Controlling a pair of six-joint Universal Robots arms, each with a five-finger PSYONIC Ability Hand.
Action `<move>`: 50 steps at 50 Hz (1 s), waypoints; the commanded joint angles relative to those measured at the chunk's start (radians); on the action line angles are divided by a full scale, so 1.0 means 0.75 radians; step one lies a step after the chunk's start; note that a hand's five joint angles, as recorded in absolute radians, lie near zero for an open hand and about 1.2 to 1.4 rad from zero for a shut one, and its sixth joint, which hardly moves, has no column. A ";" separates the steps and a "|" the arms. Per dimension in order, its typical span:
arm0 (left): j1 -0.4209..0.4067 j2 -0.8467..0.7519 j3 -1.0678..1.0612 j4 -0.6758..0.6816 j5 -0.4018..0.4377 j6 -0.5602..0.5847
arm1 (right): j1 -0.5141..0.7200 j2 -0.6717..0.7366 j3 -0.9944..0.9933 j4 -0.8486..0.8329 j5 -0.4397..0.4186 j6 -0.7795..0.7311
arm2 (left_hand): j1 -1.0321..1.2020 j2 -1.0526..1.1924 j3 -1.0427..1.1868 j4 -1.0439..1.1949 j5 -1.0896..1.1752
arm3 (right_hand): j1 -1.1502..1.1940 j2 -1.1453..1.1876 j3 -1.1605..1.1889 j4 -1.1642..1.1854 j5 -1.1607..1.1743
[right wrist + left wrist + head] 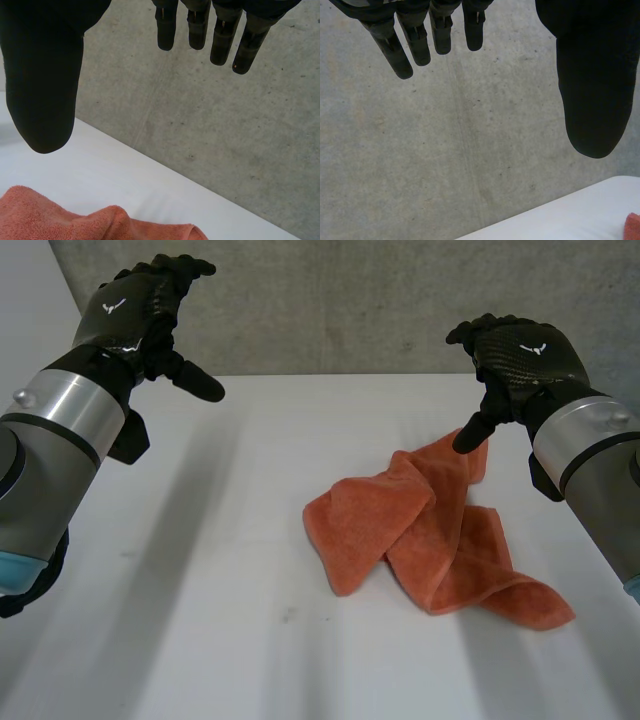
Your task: Fold the laundry
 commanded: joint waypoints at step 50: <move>-0.293 -0.957 0.488 -0.025 0.461 0.378 | -0.372 0.030 0.821 -0.223 -0.215 -0.544 | 0.810 0.806 0.801 0.811 0.792 | 0.396 0.372 0.380 0.352 0.336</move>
